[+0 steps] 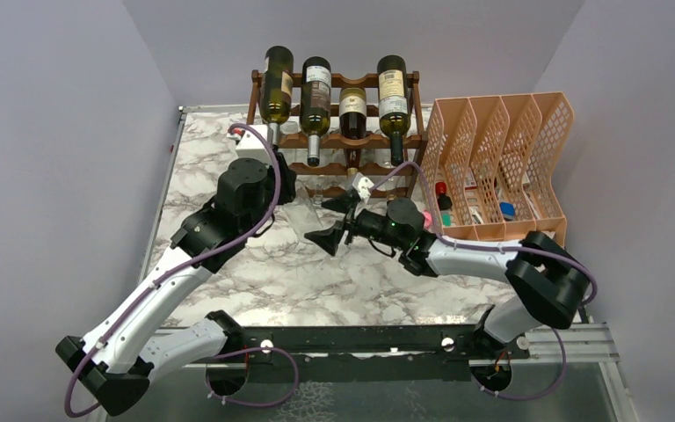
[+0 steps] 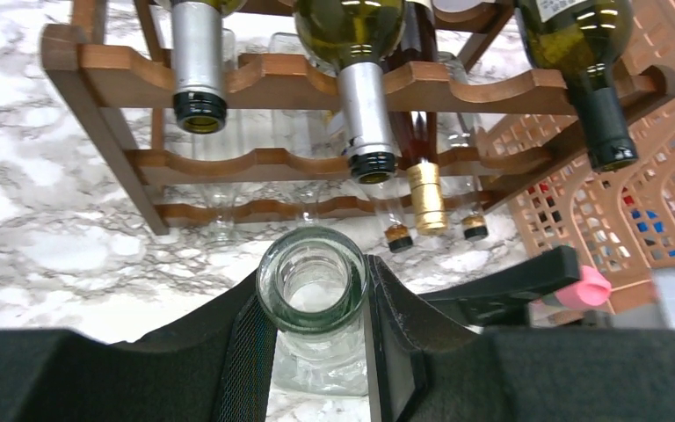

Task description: Take the wine bottle off the wine rack

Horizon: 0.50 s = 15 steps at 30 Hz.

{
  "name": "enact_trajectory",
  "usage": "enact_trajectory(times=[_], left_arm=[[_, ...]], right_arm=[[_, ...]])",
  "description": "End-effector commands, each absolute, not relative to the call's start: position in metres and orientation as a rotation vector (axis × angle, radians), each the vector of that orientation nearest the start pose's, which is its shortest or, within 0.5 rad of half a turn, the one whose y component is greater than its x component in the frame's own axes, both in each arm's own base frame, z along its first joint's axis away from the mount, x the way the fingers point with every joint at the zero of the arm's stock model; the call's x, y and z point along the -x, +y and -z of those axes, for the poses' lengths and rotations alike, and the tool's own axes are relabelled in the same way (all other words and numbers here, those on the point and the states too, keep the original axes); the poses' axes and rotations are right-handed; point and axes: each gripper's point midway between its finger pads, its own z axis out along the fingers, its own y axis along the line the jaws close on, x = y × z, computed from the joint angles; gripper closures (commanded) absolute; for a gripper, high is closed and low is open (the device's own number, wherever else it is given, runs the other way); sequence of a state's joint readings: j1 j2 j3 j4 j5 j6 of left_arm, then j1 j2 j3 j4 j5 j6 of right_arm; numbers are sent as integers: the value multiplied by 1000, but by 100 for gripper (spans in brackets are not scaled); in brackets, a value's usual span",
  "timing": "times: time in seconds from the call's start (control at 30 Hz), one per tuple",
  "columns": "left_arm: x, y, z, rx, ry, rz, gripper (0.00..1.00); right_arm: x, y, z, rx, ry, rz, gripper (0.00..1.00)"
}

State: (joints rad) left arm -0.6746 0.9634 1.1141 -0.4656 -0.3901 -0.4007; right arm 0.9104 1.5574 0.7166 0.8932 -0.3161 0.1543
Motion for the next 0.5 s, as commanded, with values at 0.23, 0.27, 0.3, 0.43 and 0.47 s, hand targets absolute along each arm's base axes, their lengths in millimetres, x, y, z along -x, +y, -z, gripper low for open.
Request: enact_trajectory(times=[0.23,0.27,0.3,0.43,0.47], left_arm=[[-288,-104,-326,69,1808,95,100],[-291,-99,-323,63,1821,55,100],[-294,-92,-320,69,1837,21,100],[-308,-55,-313,125,1848,-37,100],[-313,-45,-314,147,1832,-49,100]], right_arm=[[-221,342,-191,898,1585,-848,0],[-220,338,-192,897,1598,-835,0],[-219,334,-193,894,1610,-823,0],[-211,322,-205,895,1622,-813,0],[-212,319,-209,870,1631,-809,0]])
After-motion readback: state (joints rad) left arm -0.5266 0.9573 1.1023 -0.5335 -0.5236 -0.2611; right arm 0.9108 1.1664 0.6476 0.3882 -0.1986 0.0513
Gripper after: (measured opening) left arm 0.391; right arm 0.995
